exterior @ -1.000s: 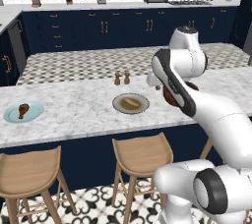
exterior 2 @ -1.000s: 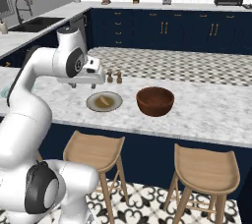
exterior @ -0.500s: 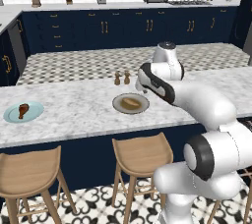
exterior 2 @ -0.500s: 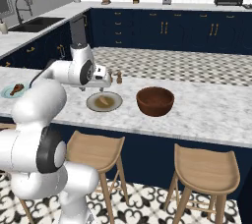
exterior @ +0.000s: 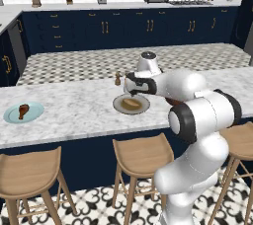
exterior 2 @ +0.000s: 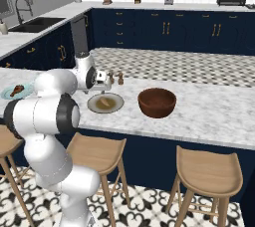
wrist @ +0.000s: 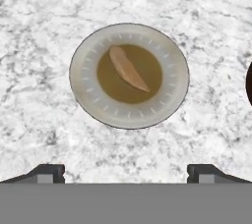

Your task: Pick the chicken drumstick and sweet potato from their plates and place them in the bowl. Then put the bowl in the fridge.

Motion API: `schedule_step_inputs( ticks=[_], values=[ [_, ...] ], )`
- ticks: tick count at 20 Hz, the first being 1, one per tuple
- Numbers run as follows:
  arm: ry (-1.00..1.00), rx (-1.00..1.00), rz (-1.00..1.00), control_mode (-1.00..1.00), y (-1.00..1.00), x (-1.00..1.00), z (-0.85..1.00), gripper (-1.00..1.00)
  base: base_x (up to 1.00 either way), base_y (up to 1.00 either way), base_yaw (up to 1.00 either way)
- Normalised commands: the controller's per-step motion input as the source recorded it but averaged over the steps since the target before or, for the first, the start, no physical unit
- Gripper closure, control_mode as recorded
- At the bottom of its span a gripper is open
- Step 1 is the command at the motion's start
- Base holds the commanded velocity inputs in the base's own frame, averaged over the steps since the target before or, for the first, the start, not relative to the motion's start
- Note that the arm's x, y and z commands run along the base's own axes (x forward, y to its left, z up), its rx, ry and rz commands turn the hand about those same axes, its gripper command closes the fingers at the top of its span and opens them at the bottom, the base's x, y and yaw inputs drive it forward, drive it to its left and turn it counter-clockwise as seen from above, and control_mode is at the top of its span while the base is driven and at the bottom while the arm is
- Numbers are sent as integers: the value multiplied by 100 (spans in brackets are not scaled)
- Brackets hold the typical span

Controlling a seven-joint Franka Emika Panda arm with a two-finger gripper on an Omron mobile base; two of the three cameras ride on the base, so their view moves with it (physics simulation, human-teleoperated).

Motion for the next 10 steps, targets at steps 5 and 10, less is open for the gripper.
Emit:
schedule_step_inputs(
  ticks=[5, 10],
  values=[
    [10, 0, 5, -100, 1, 20, -44, -100, 0, 0, 0],
    [6, 0, 1, -100, 0, 49, -64, -100, 0, 0, 0]
  ],
)
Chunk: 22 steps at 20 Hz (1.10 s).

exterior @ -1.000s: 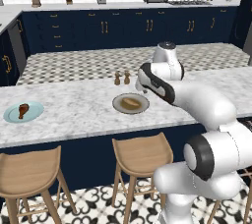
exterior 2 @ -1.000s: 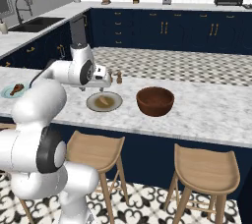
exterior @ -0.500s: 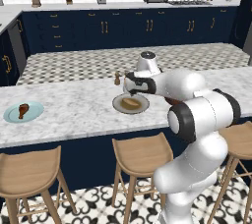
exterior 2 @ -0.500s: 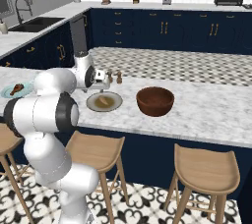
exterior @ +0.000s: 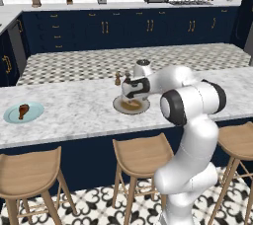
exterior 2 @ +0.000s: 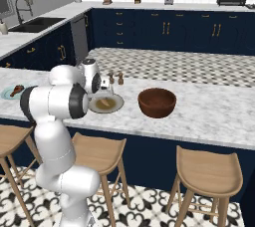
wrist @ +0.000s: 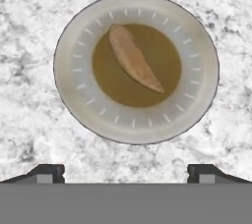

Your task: Pick the chicken drumstick and sweet potato from their plates and place them in the bowl. Then put the bowl in the fridge.

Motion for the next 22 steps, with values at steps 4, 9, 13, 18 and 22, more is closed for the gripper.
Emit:
schedule_step_inputs(
  ticks=[4, 9, 13, 18, 22],
  values=[
    [1, -1, 0, -100, 0, 66, -44, -100, 0, 0, 0],
    [2, -3, 0, -100, 1, 42, -34, -100, 0, 0, 0],
    [0, -7, 0, -100, 0, 39, -34, -100, 0, 0, 0],
    [0, -7, 0, -100, 0, 31, -40, -100, 0, 0, 0],
    [0, -5, 0, -100, 0, 36, -41, -100, 0, 0, 0]
  ],
)
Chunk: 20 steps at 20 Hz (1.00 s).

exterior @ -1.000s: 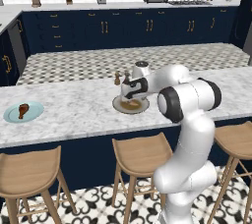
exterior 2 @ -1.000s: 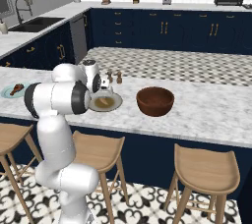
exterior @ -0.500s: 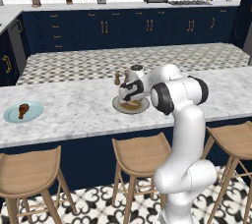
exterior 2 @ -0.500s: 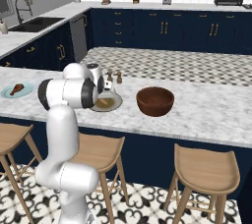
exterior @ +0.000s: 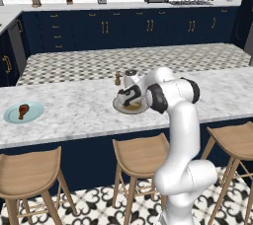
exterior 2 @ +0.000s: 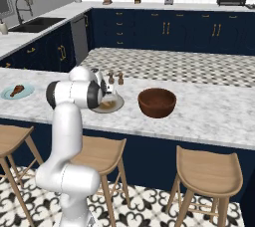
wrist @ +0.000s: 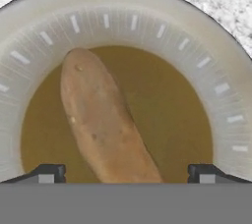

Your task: Pick the chicken drumstick and sweet potato from their plates and place them in the bowl. Then put the bowl in the fridge.

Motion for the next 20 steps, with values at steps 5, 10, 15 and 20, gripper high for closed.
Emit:
schedule_step_inputs(
  ticks=[5, 10, 15, 20],
  values=[
    [0, -2, 0, -100, 0, 41, -33, 100, 0, 0, 0],
    [0, 0, 0, -100, -1, 1, 0, 100, 0, 0, 0],
    [0, 0, 0, -100, -22, -51, 0, 100, 0, 0, 0],
    [-36, 9, -4, -100, -42, -100, 66, 100, 0, 0, 0]
  ],
)
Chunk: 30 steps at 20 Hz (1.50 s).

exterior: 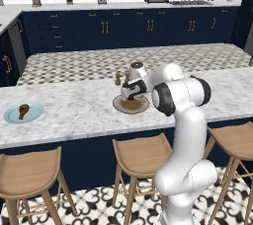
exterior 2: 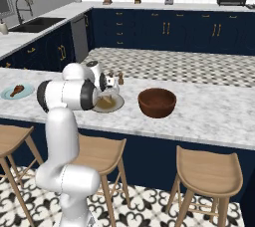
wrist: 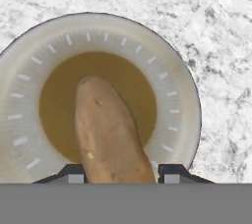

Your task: Pick the chicken drumstick and sweet potato from their plates and place them in the bowl. Then put the bowl in the fridge.

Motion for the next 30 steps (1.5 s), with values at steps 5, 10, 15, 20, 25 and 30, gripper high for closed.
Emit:
schedule_step_inputs(
  ticks=[5, 10, 15, 20, 25, 30],
  values=[
    [-25, 10, -12, -100, -37, -97, 100, 100, 0, 0, 0],
    [4, 9, -20, -100, -53, -56, 100, 100, 0, 0, 0],
    [33, 17, -29, -100, -65, -1, 100, 100, 0, 0, 0],
    [28, 10, -35, -100, -98, 19, 81, 100, 0, 0, 0],
    [2, 3, -9, -100, -98, 53, -48, 100, 0, 0, 0],
    [0, 0, -4, -100, -63, 59, -70, 100, 0, 0, 0]
  ],
)
